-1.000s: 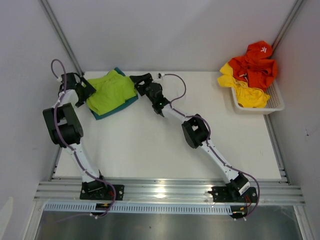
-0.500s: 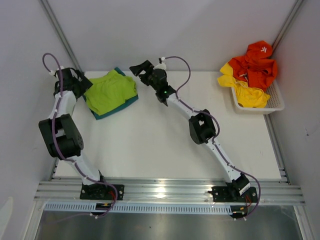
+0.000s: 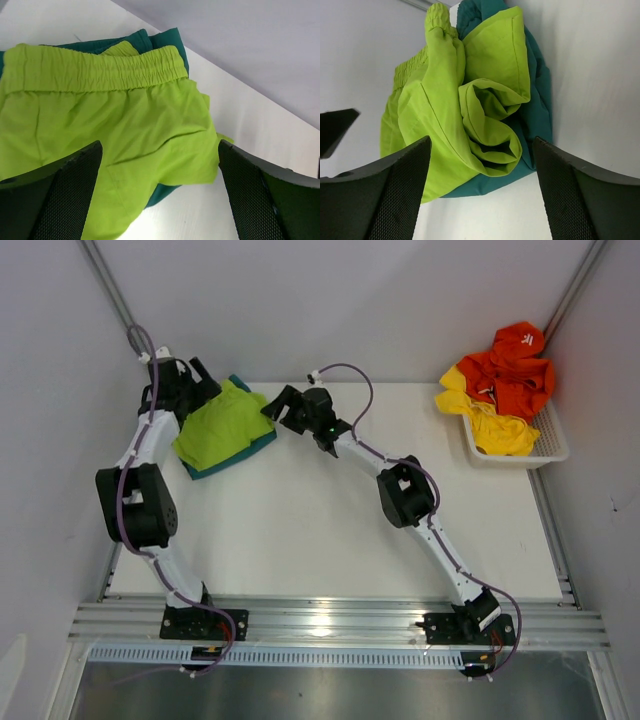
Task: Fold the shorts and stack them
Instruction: Neatly place the folded shorts to the corner
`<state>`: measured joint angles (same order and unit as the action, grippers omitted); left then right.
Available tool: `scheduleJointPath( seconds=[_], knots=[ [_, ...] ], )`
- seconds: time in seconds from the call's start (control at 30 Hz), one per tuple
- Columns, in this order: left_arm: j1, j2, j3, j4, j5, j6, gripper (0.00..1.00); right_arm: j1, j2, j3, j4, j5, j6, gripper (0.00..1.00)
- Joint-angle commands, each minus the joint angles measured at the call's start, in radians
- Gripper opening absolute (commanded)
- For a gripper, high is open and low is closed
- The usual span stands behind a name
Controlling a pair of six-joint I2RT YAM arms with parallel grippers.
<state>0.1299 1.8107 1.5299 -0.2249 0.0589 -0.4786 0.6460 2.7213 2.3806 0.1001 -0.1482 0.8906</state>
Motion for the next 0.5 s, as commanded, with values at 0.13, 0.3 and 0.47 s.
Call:
scheduleJointPath(
  seconds=[0.13, 0.3, 0.47],
  knots=[
    [0.0, 0.166, 0.079, 0.088, 0.114, -0.02, 0.99, 0.009, 0.028, 0.066, 0.023, -0.059, -0.027, 0.75],
    [0.002, 0.211, 0.098, 0.098, 0.117, -0.022, 0.99, 0.02, 0.038, 0.051, 0.016, -0.074, -0.022, 0.75],
    [0.0, 0.233, 0.105, 0.108, 0.119, -0.006, 0.99, 0.035, 0.035, 0.032, 0.03, -0.076, -0.027, 0.72]
  ],
)
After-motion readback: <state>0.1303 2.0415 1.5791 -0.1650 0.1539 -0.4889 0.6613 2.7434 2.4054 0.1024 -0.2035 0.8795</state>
